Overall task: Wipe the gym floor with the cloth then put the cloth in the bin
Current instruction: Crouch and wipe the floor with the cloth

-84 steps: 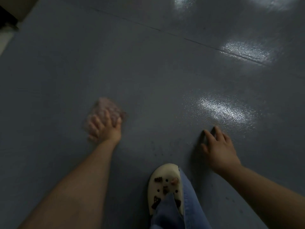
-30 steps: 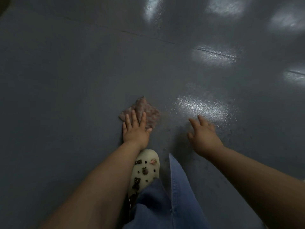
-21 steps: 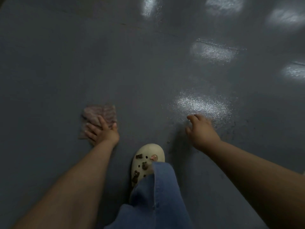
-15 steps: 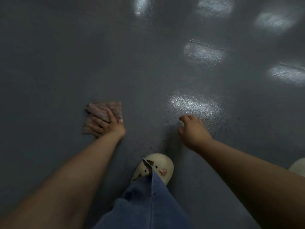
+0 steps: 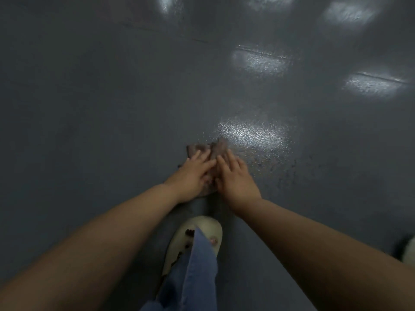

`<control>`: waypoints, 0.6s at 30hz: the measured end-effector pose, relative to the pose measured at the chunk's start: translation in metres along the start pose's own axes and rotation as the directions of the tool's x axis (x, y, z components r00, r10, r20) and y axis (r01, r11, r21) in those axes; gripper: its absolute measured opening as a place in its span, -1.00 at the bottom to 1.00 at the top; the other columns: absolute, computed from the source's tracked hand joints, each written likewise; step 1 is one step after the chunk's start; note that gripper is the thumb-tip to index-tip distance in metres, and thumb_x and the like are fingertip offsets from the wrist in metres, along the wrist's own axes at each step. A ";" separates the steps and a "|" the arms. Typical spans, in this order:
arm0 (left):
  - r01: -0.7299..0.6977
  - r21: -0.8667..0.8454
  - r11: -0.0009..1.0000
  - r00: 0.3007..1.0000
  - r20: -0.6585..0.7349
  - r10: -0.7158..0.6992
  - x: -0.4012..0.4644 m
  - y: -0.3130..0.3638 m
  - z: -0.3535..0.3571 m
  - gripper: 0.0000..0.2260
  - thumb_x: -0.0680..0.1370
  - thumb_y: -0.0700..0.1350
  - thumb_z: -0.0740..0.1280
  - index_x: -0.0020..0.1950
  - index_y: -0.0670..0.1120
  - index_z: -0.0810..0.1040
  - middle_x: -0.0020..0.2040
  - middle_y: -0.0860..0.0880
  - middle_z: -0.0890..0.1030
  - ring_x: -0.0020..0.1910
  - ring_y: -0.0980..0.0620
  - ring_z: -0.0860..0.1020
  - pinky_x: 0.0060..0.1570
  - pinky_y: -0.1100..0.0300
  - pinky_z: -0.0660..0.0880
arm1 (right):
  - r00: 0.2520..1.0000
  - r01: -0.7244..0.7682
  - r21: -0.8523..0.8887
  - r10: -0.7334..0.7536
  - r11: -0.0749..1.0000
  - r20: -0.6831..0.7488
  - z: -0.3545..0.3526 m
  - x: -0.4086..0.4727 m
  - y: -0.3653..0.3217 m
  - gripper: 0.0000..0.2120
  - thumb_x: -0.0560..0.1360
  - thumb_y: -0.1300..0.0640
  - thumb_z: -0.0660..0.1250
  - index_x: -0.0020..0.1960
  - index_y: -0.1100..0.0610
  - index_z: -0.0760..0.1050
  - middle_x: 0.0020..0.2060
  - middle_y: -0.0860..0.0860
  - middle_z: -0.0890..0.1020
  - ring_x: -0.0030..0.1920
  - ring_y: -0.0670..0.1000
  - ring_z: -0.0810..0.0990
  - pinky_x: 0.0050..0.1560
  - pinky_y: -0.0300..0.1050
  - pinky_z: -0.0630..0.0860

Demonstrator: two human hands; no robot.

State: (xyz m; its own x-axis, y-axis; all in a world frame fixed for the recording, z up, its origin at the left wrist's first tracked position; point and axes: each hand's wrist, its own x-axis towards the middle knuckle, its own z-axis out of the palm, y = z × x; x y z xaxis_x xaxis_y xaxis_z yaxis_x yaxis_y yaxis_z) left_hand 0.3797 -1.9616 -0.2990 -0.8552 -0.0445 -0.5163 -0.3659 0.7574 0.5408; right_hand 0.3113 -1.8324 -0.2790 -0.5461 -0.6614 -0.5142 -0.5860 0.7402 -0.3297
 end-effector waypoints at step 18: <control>0.073 0.426 0.902 0.996 0.019 -0.089 0.014 0.016 -0.016 -0.27 0.51 -0.06 0.35 0.54 0.00 -0.01 0.51 -0.13 0.01 0.45 -0.14 0.08 0.36 0.03 0.22 | 0.984 0.098 -0.237 -0.130 0.967 -0.125 0.006 0.041 0.091 -0.23 0.39 -0.38 -0.04 0.52 -0.06 0.13 0.53 0.19 -0.01 0.47 0.40 -0.10 0.43 0.35 -0.04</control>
State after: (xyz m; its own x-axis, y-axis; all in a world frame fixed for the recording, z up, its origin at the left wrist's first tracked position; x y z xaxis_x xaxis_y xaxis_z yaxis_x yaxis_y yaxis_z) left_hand 0.3560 -1.9604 -0.2862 -0.8123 -0.0995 -0.5747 -0.2358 0.9572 0.1676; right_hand 0.2397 -1.7914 -0.3348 -0.5355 -0.7619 -0.3643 -0.7615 0.6221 -0.1817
